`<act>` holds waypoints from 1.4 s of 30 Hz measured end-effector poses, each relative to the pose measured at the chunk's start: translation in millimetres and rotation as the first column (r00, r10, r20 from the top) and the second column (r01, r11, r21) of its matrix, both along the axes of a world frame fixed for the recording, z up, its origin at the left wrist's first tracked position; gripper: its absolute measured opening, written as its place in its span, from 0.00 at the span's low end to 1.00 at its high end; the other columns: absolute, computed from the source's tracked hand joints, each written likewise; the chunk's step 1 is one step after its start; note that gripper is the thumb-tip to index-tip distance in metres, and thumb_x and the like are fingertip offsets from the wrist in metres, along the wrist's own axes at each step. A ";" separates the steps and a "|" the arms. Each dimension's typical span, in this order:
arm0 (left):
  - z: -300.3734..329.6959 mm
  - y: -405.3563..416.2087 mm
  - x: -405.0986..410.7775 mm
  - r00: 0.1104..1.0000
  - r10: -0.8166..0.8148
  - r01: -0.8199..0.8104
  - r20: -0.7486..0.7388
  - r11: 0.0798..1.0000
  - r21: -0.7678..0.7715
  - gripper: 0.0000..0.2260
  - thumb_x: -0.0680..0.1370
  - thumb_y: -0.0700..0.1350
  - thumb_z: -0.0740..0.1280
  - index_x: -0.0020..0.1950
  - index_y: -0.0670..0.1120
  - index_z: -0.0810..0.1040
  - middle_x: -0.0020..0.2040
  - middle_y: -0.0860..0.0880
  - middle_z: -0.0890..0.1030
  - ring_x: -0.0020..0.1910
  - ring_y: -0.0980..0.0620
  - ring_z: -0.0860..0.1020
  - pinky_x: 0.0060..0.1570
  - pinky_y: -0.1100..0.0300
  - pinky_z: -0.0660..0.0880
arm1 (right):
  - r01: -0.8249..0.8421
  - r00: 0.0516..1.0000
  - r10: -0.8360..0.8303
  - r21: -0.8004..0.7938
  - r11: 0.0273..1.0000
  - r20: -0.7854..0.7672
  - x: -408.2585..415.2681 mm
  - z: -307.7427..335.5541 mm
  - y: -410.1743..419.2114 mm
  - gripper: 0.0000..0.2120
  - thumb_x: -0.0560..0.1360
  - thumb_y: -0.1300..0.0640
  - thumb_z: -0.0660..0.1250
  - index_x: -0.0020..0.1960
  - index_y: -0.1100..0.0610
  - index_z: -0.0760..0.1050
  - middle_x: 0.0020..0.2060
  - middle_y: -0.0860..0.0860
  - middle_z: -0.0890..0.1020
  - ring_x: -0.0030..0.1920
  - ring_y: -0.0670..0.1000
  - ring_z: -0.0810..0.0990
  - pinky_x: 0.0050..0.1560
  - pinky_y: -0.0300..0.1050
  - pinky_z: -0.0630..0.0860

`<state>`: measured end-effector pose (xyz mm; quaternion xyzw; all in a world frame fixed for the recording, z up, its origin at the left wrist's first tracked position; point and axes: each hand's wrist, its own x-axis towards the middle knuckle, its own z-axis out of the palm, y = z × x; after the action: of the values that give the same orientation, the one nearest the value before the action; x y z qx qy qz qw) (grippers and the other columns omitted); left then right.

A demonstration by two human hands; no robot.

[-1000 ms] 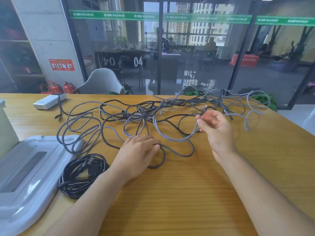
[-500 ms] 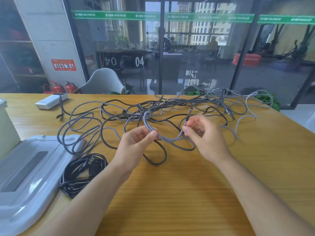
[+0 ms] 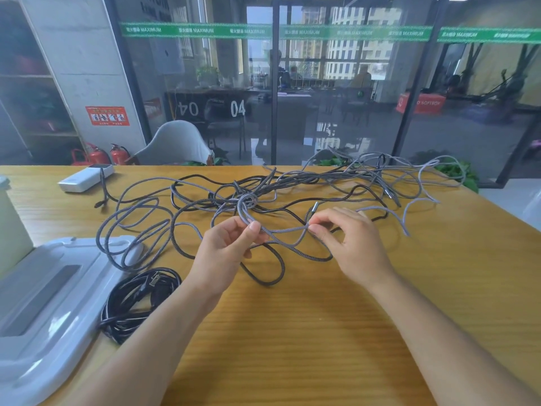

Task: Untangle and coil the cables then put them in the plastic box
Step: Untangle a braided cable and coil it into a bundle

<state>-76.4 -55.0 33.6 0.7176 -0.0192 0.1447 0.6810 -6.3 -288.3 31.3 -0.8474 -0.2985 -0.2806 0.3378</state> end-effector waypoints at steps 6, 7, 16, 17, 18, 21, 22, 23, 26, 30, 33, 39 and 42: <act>0.2 1.2 1.1 0.998 -0.057 0.057 0.004 0.985 -0.164 0.14 0.79 0.49 0.70 0.51 0.37 0.81 0.45 0.43 0.86 0.45 0.51 0.83 0.41 0.60 0.77 | 0.009 0.999 -0.009 -0.003 1.000 0.050 -1.0 -4.8 7.8 0.06 0.79 0.62 0.72 0.47 0.52 0.83 0.46 0.43 0.74 0.53 0.48 0.74 0.56 0.34 0.67; 0.4 1.4 1.0 0.998 -0.066 0.066 0.004 0.983 -0.173 0.13 0.79 0.49 0.69 0.51 0.38 0.81 0.45 0.43 0.85 0.45 0.51 0.83 0.41 0.61 0.77 | 0.027 0.997 -0.027 -0.001 1.000 0.068 -0.5 -4.9 8.8 0.07 0.79 0.63 0.72 0.48 0.52 0.85 0.44 0.44 0.74 0.51 0.48 0.73 0.54 0.33 0.67; 1.3 1.3 1.9 0.999 -0.036 0.032 -0.021 0.982 -0.184 0.11 0.83 0.46 0.68 0.53 0.39 0.81 0.47 0.43 0.86 0.46 0.50 0.84 0.44 0.59 0.79 | 0.026 0.999 -0.023 -0.111 0.993 0.021 4.3 -12.6 6.3 0.17 0.74 0.60 0.78 0.62 0.50 0.85 0.55 0.44 0.76 0.58 0.48 0.73 0.60 0.43 0.73; 1.2 1.4 1.8 0.999 -0.038 0.033 -0.022 0.982 -0.185 0.10 0.83 0.46 0.68 0.53 0.39 0.81 0.46 0.43 0.86 0.46 0.50 0.84 0.44 0.59 0.79 | 0.023 1.000 -0.020 -0.120 0.993 0.024 3.9 -11.9 6.1 0.15 0.73 0.58 0.79 0.59 0.49 0.86 0.54 0.44 0.75 0.58 0.48 0.72 0.61 0.44 0.72; 1.1 1.4 1.9 0.999 -0.038 0.034 -0.021 0.982 -0.186 0.10 0.83 0.46 0.68 0.53 0.39 0.81 0.46 0.43 0.86 0.46 0.50 0.84 0.44 0.59 0.79 | 0.021 0.999 -0.017 -0.129 0.991 0.032 3.5 -10.7 6.0 0.12 0.73 0.56 0.80 0.55 0.48 0.87 0.54 0.44 0.75 0.58 0.47 0.71 0.61 0.45 0.72; 1.3 3.0 1.9 1.000 -0.023 0.022 -0.006 0.980 -0.198 0.10 0.82 0.46 0.69 0.53 0.39 0.81 0.46 0.43 0.86 0.46 0.50 0.84 0.44 0.59 0.80 | -0.026 0.999 0.032 -0.141 0.990 0.036 4.5 -7.4 2.0 0.04 0.75 0.54 0.78 0.48 0.48 0.86 0.53 0.43 0.77 0.58 0.47 0.73 0.61 0.51 0.73; 1.5 3.9 2.4 1.000 -0.011 0.010 -0.001 0.979 -0.201 0.10 0.82 0.47 0.69 0.53 0.39 0.82 0.46 0.43 0.86 0.46 0.50 0.84 0.44 0.60 0.80 | -0.063 0.998 0.066 -0.134 0.989 0.021 4.8 -5.9 0.2 0.02 0.76 0.53 0.76 0.48 0.48 0.85 0.52 0.42 0.78 0.57 0.47 0.74 0.61 0.52 0.73; 1.8 5.0 2.5 1.000 0.004 -0.004 0.002 0.980 -0.198 0.10 0.82 0.46 0.69 0.54 0.39 0.82 0.47 0.43 0.87 0.46 0.50 0.84 0.44 0.60 0.80 | -0.106 0.994 0.106 -0.108 0.988 -0.003 5.1 -4.5 -1.7 0.01 0.77 0.53 0.75 0.49 0.48 0.84 0.50 0.40 0.80 0.56 0.46 0.76 0.60 0.52 0.74; -0.1 6.9 3.3 0.998 0.059 -0.058 0.013 0.995 -0.075 0.08 0.83 0.45 0.68 0.54 0.40 0.82 0.46 0.44 0.87 0.47 0.49 0.85 0.43 0.61 0.81 | -0.174 0.982 0.180 0.097 0.980 -0.056 1.3 1.3 -3.3 0.04 0.79 0.57 0.73 0.53 0.50 0.85 0.46 0.40 0.84 0.49 0.47 0.82 0.52 0.46 0.78; -2.7 7.2 2.3 0.999 0.038 -0.039 0.026 0.998 0.046 0.06 0.84 0.44 0.68 0.52 0.43 0.83 0.45 0.46 0.87 0.47 0.49 0.85 0.45 0.57 0.82 | -0.076 0.996 0.060 0.302 0.950 0.062 -0.4 7.4 -3.6 0.07 0.80 0.58 0.73 0.56 0.53 0.86 0.47 0.46 0.83 0.41 0.50 0.78 0.42 0.44 0.75; -1.3 5.5 1.3 1.000 -0.014 0.013 0.014 0.997 0.076 0.08 0.83 0.45 0.69 0.52 0.42 0.84 0.46 0.46 0.88 0.47 0.49 0.85 0.45 0.56 0.80 | 0.005 0.993 -0.047 0.358 0.934 0.109 2.2 6.5 -5.1 0.08 0.80 0.56 0.72 0.57 0.54 0.87 0.49 0.47 0.79 0.41 0.52 0.78 0.41 0.46 0.76; 1.3 1.3 -1.7 0.994 -0.106 0.105 0.019 0.993 0.051 0.08 0.83 0.46 0.69 0.55 0.42 0.84 0.50 0.46 0.88 0.48 0.48 0.84 0.44 0.57 0.78 | -0.013 1.000 0.016 0.163 0.986 -0.019 0.3 -7.1 9.5 0.08 0.80 0.60 0.72 0.57 0.53 0.87 0.51 0.42 0.85 0.48 0.44 0.84 0.50 0.42 0.80; 1.4 2.7 -1.4 0.989 -0.136 0.135 0.057 0.991 0.025 0.08 0.83 0.43 0.68 0.60 0.45 0.84 0.51 0.46 0.87 0.48 0.47 0.84 0.43 0.55 0.77 | -0.059 0.992 0.059 0.006 0.998 -0.112 -2.8 -9.5 14.8 0.10 0.83 0.58 0.68 0.59 0.48 0.85 0.53 0.37 0.85 0.55 0.39 0.81 0.61 0.42 0.74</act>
<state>-77.8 -52.4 35.0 0.7174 -0.0895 0.1191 0.6806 -9.1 -273.5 21.8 -0.8522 -0.3035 -0.2227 0.3633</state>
